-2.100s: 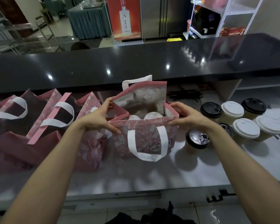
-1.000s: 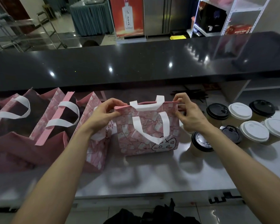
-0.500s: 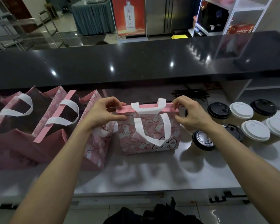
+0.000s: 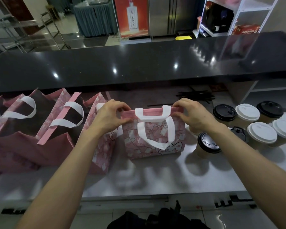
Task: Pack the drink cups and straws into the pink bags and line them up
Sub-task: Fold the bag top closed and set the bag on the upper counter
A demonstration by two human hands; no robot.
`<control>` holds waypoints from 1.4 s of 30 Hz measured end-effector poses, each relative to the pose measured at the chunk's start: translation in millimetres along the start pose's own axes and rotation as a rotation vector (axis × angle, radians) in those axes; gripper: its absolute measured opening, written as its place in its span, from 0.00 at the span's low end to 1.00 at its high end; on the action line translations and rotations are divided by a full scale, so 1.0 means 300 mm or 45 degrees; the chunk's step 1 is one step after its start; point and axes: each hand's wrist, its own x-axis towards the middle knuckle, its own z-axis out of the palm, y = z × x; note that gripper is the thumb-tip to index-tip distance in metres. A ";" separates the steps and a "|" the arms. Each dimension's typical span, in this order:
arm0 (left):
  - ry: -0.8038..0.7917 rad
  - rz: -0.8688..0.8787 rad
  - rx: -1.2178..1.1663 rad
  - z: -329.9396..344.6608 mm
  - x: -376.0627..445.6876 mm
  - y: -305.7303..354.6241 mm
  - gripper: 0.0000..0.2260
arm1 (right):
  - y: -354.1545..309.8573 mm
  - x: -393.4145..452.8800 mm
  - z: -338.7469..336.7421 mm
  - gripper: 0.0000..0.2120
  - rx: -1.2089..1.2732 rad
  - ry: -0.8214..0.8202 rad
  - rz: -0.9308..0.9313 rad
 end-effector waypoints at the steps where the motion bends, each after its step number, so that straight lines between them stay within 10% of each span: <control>1: 0.025 0.039 0.051 0.006 -0.002 0.006 0.16 | -0.007 0.001 0.001 0.08 -0.017 0.001 -0.012; 24: 0.037 -0.107 -0.162 0.062 0.038 0.068 0.12 | -0.070 0.003 0.032 0.04 0.053 0.107 -0.022; 31: -0.188 -0.029 -0.337 -0.029 0.058 0.093 0.08 | -0.103 0.018 -0.048 0.08 0.268 -0.050 0.201; 34: -0.233 -0.085 -0.320 -0.027 0.074 0.131 0.04 | -0.144 0.062 -0.074 0.31 0.119 -0.108 0.215; 42: -0.341 0.065 0.104 0.007 0.117 0.214 0.18 | -0.230 0.118 -0.040 0.25 -0.255 -0.387 0.003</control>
